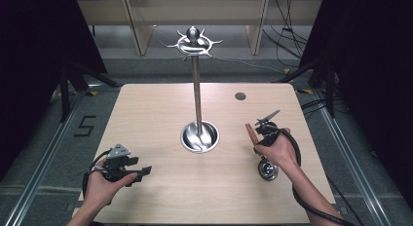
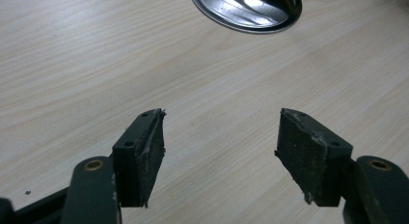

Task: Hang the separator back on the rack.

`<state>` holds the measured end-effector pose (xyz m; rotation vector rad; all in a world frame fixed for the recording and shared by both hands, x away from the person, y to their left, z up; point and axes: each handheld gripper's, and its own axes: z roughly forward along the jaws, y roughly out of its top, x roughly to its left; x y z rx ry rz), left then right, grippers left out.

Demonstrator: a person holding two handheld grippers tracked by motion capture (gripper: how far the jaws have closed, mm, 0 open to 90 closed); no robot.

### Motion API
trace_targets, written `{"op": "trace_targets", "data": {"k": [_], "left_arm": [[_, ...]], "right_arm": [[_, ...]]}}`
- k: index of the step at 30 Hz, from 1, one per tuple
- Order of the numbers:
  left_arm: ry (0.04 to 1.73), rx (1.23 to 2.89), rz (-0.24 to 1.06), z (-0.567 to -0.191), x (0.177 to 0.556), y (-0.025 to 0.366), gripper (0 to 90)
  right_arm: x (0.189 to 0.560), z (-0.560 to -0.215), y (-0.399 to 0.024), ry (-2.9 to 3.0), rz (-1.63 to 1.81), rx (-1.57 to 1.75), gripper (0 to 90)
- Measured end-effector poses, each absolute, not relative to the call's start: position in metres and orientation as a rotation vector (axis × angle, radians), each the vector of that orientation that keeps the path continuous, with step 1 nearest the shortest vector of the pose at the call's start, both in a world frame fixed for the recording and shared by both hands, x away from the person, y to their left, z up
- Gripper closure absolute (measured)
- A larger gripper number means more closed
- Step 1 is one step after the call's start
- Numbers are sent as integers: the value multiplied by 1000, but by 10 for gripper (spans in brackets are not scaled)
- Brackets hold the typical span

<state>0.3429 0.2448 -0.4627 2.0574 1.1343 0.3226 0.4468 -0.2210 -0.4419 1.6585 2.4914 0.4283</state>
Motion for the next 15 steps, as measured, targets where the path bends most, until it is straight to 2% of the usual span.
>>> {"op": "trace_targets", "data": {"k": [7,15], "left_arm": [[1151,2035,324,-464,343,242,331],[1159,2028,331,-464,342,242,331]], "right_arm": [[424,-428,-237,2437,691,1439,691],[407,-418,-244,2369,822,1320,691]]}}
